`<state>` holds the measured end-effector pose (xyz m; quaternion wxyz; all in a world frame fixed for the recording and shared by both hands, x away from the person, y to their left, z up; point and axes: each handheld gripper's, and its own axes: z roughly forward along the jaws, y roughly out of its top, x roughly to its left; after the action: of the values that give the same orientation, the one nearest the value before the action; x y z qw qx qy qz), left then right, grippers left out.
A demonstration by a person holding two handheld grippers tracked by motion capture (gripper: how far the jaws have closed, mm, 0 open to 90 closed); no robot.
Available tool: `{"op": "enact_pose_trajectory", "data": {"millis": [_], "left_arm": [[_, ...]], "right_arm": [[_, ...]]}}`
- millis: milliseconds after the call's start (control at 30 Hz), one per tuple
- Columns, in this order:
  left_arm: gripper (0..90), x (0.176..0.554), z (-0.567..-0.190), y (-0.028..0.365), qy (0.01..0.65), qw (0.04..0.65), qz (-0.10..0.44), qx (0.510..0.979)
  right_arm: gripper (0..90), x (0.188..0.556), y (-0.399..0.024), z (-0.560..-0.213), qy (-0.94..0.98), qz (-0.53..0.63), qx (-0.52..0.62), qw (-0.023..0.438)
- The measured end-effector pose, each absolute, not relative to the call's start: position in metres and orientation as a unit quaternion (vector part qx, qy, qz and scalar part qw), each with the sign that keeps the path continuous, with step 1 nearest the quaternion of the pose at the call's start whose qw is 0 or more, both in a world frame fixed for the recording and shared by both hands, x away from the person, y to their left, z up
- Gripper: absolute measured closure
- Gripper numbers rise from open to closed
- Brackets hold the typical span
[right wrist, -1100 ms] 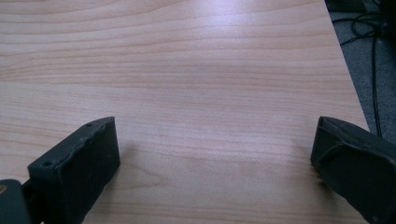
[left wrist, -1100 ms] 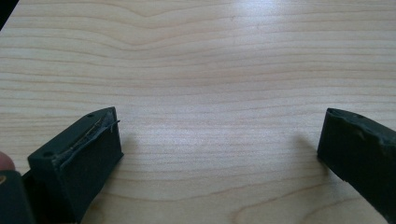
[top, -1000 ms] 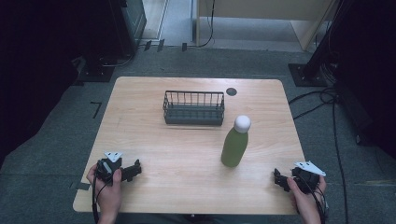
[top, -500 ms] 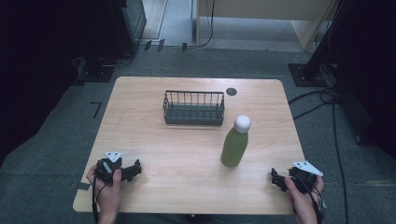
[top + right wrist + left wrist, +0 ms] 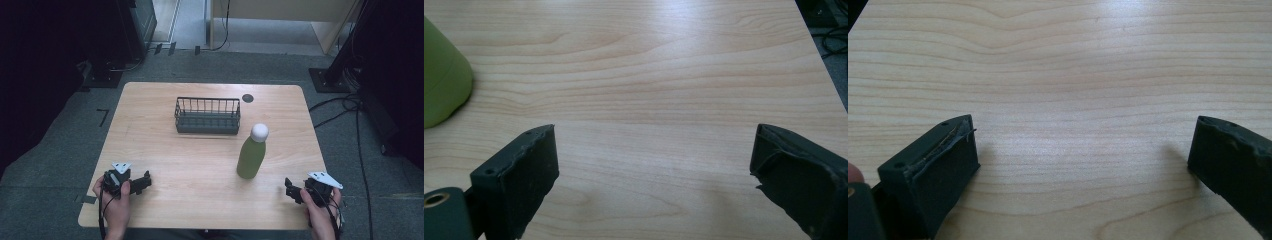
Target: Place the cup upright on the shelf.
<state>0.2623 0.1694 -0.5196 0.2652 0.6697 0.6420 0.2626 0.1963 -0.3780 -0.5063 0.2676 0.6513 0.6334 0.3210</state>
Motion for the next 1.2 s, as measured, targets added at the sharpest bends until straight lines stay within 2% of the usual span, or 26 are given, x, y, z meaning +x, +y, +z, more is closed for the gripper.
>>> {"op": "enact_pose_trajectory", "data": {"millis": [1200], "left_arm": [[0.0, 0.262, -0.520, 0.169, 0.642, 0.265, 0.263, 0.670]], "right_arm": [[5.9, 0.199, -0.323, -0.490, 0.665, 0.356, 0.605, 0.256]]}}
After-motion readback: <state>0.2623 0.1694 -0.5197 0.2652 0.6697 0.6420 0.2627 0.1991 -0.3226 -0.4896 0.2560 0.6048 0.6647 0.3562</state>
